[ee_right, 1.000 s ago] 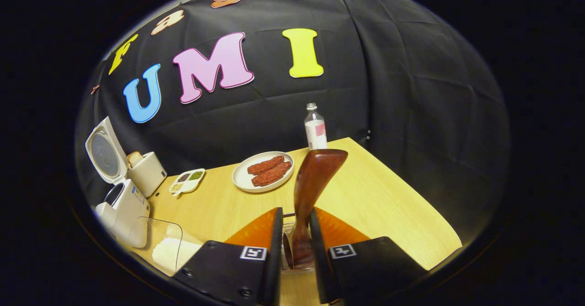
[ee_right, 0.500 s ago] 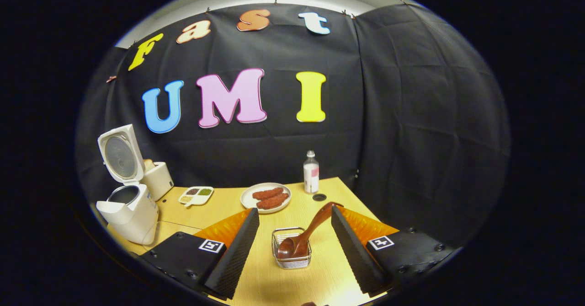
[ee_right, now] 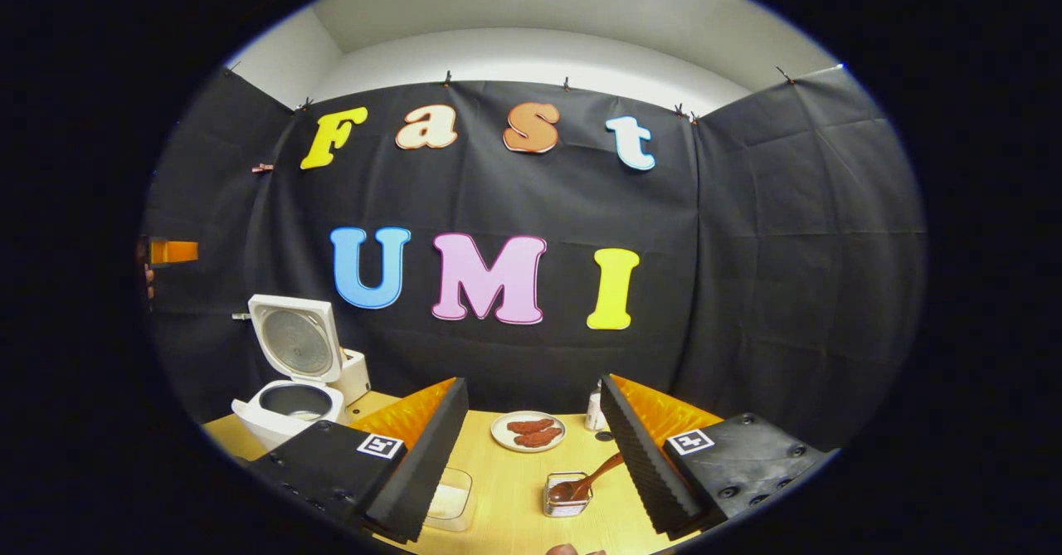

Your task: Close the left gripper, press the button to open the rice cooker; take a wooden spoon from the chopstick holder with the right hand, scoop a spoonful of rice and pour it into the rice cooker, then put the wooden spoon back into the chopstick holder.

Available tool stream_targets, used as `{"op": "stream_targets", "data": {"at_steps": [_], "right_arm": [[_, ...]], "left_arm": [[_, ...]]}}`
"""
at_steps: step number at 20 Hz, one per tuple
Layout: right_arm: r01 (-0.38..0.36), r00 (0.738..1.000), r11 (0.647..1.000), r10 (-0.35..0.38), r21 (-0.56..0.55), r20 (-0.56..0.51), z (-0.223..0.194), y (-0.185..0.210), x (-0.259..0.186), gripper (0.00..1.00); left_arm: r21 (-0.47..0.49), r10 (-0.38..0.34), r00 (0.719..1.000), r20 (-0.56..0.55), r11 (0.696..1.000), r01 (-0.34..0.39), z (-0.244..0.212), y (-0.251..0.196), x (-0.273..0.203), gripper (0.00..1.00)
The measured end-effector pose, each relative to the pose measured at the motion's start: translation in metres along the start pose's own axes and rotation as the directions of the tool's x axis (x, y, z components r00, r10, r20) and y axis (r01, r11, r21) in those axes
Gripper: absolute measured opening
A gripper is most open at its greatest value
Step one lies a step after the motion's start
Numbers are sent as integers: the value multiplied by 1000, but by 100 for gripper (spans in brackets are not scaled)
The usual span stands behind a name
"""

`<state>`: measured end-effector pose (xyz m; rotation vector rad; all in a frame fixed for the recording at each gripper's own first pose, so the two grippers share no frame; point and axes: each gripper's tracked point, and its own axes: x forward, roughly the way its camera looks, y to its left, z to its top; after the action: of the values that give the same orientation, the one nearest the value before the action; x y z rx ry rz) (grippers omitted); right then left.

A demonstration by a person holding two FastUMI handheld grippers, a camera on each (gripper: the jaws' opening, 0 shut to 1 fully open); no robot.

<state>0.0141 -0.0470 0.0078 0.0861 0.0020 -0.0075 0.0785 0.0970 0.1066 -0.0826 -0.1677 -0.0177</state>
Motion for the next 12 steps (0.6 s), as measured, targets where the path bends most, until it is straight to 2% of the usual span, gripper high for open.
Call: {"op": "stream_targets", "data": {"at_steps": [1,3,6,8,12], "right_arm": [[-3,1000,1000,3,-8,13,8,5,-8,96],[-6,1000,1000,6,-21,11,11,13,-24,99],[-3,1000,1000,3,-31,-8,14,19,-41,99],[16,1000,1000,-16,-6,-5,21,19,-52,99],[36,999,999,-35,23,-32,23,23,-68,99]], "left_arm": [[-2,15,999,38,1000,-15,12,7,13,95],[-18,42,996,75,999,-41,25,14,42,95],[-27,63,996,59,998,-61,21,27,88,95],[4,71,997,44,997,-71,16,31,120,95],[31,48,999,-14,998,-48,-11,22,177,95]]}}
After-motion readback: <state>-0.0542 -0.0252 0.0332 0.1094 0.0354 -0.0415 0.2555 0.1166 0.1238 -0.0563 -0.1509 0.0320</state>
